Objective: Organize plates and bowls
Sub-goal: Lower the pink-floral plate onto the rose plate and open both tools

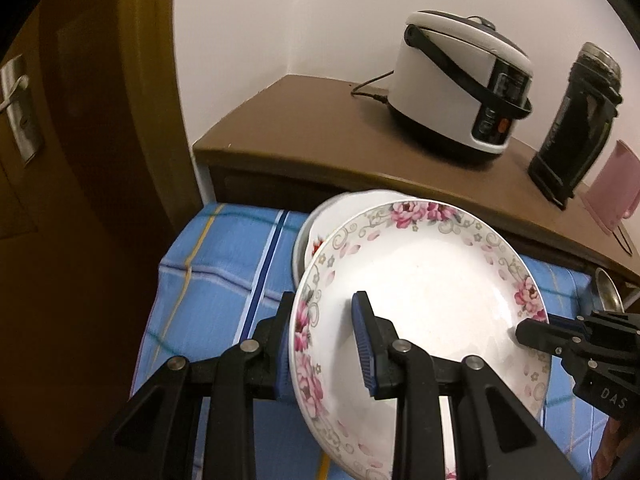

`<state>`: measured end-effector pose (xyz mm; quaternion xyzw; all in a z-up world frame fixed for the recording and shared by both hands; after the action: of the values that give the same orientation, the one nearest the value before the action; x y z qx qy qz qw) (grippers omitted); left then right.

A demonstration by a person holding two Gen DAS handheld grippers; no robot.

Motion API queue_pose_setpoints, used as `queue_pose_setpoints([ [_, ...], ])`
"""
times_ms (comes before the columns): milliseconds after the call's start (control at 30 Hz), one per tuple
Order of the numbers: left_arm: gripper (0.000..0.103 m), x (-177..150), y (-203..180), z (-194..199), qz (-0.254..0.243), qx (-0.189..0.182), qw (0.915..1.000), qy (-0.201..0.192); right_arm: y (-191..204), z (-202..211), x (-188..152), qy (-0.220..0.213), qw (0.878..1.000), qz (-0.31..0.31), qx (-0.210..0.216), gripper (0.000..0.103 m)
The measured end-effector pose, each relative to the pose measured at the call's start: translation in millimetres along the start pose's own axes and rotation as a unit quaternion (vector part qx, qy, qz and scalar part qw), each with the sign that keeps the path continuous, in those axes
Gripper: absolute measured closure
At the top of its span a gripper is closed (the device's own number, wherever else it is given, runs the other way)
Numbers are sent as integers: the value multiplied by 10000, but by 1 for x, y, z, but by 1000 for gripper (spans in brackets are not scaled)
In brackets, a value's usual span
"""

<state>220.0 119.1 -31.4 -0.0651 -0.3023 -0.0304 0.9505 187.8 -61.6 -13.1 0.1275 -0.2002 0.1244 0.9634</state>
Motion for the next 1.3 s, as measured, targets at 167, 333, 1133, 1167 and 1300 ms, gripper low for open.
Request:
queue_pose_setpoints([
  [167,72,17,-3,-24,37,65,10000,54,-14,-15,22,-48,9999,-140,-12,90],
  [333,72,26,-6,-43,45,163,9998,146,-28,-33,35,15,9998,-209,-17,90],
  [1133,72,29,-22,-61,-248,577,9980,24,-31,-36,31,-213,9989,-44,-421,89],
  [1167,72,29,-23,-60,-240,575,9981,27,-27,-35,32,-210,9987,-37,-455,89],
  [1300,72,30,-22,-60,-267,576,9980,52,-24,-34,30,-204,9984,-42,-527,89],
])
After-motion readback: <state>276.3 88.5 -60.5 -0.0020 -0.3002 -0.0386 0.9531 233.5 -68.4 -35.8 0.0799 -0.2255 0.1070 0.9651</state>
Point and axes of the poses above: each gripper's, at about its wrist camera, not at the fingertips, and z roughly against the way its jaws point, y to its left, x to its top, the point moved 1 cm from there along -z, roughly the way its jaws point, and after that the axes turned 6 degrees about y, right-handed, at the moved point
